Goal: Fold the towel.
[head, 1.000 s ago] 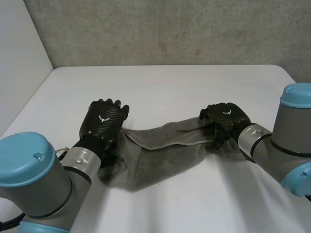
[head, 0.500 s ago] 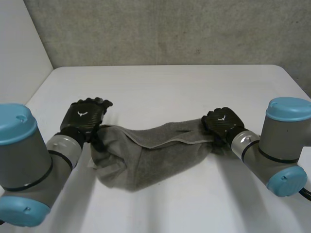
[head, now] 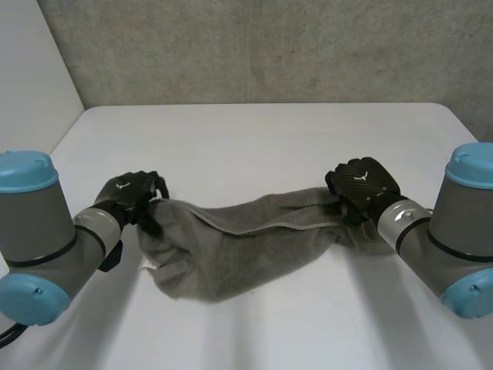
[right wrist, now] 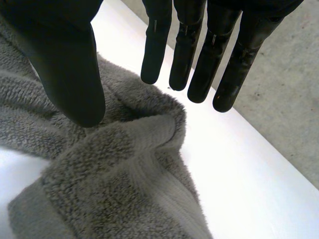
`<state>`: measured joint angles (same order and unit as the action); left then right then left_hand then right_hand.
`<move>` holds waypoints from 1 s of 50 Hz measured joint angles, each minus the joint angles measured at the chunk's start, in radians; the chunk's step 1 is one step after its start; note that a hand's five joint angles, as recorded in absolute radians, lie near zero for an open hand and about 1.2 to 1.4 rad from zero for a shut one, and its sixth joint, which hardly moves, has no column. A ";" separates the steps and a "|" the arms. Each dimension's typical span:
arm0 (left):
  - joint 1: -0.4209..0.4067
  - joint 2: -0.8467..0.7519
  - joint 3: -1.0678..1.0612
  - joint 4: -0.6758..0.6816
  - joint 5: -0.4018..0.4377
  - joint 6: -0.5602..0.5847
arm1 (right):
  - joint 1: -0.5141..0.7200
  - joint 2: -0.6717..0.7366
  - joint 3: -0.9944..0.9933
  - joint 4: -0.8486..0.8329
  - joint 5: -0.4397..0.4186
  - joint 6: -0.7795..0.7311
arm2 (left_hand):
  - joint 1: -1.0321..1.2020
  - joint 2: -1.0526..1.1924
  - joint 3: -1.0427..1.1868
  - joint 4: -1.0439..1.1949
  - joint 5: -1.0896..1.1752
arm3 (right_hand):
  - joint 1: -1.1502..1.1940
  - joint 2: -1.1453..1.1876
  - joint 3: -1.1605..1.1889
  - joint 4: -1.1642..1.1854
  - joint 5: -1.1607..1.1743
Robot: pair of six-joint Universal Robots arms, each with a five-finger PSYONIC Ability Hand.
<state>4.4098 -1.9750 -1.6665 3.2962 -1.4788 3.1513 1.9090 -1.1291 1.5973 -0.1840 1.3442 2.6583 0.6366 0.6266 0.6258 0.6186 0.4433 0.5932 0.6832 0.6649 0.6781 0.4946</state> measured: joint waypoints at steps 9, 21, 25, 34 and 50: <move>0.013 -0.010 0.007 0.000 0.003 0.005 | 0.000 -0.016 -0.011 0.027 -0.001 -0.001 | 0.485 0.524 0.523 0.532 0.522 | 0.000 0.000 0.000 0.000 0.000; -0.023 0.265 0.012 0.005 0.012 0.069 | 0.015 -0.070 -0.102 0.304 -0.027 0.165 | 0.524 0.587 0.587 0.594 0.582 | -0.094 -0.106 -0.101 -0.112 -0.097; -0.027 0.368 0.020 0.003 0.017 0.140 | 0.021 -0.084 -0.107 0.341 -0.062 0.278 | 0.529 0.589 0.589 0.597 0.585 | -0.124 -0.145 -0.139 -0.147 -0.133; -0.066 0.502 0.033 -0.020 0.068 0.248 | 0.076 -0.045 -0.074 0.188 -0.130 0.445 | 0.530 0.590 0.590 0.598 0.587 | -0.139 -0.170 -0.158 -0.174 -0.165; -0.092 0.561 0.021 -0.031 0.077 0.240 | 0.147 0.182 -0.191 0.021 -0.038 0.440 | 0.534 0.591 0.590 0.598 0.588 | -0.136 -0.168 -0.141 -0.157 -0.140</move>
<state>4.3175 -1.4145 -1.6452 3.2656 -1.4020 3.3914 2.0563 -0.9468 1.4061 -0.1631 1.3060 3.0986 1.1702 1.2172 1.2162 1.2167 1.0312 0.4573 0.5157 0.5241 0.5209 0.3545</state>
